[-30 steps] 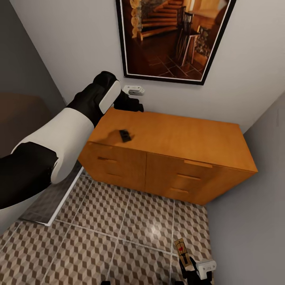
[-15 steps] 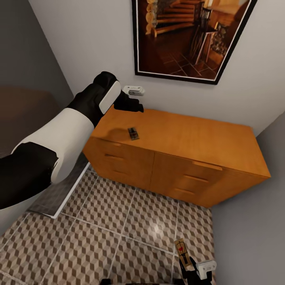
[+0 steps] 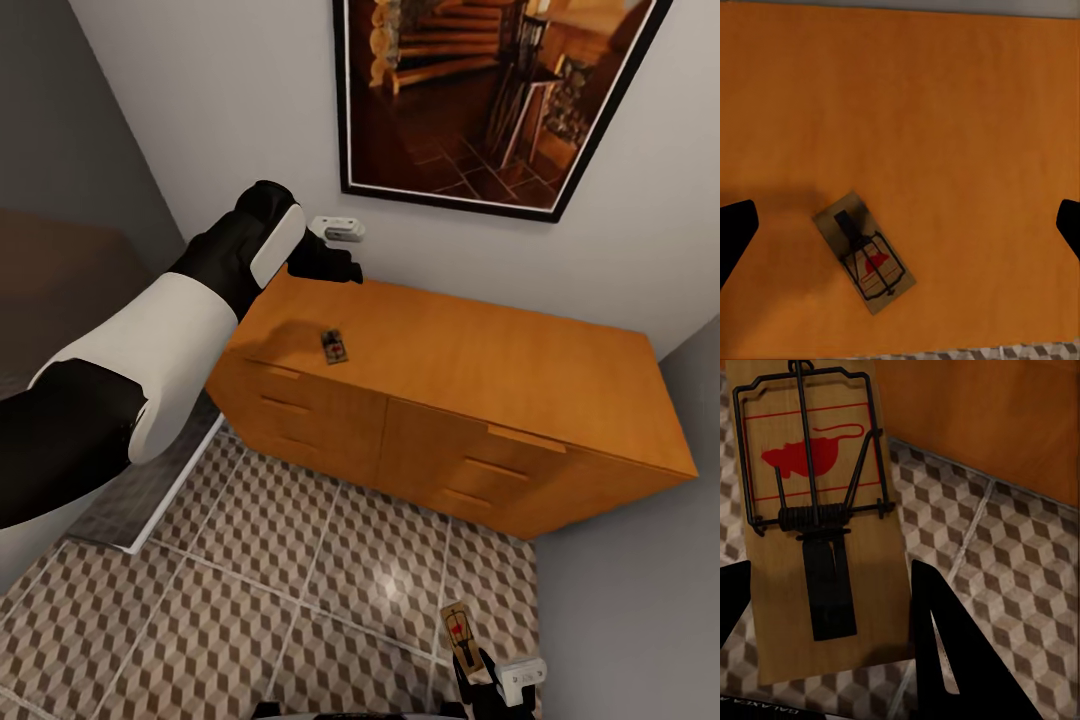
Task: Take the four mousetraps from the cabinet in the bathroom and place them on the bathroom floor. Make sure all four end up on the same floor surface, and ensure that at least two of them are either under or directly next to the same bathroom sink.
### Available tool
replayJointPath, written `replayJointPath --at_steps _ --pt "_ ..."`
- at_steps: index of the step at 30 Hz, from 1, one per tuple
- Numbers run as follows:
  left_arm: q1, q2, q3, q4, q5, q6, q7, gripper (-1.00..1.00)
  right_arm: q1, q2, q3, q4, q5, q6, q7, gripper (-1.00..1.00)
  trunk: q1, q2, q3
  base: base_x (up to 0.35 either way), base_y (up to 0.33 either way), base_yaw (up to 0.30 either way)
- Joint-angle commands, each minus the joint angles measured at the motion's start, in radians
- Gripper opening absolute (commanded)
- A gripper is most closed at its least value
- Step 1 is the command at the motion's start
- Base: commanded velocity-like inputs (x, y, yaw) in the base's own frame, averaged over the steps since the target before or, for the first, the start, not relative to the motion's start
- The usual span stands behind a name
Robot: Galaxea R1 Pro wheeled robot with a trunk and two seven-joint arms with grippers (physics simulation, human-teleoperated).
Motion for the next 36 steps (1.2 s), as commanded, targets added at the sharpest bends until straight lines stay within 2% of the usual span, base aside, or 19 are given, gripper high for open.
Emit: replayJointPath --at_steps 1,36 --pt "-0.001 0.001 -0.004 0.0 0.004 0.002 0.003 1.0 -0.001 0.0 0.002 0.001 -0.012 -0.002 0.013 -1.0 0.001 -0.002 -0.001 0.074 -0.067 0.002" --pt "0.0 0.001 -0.004 0.0 0.004 0.002 0.003 1.0 -0.001 -0.005 0.001 0.001 -0.012 -0.008 0.018 -1.0 0.001 -0.002 -0.001 0.004 -0.025 0.0"
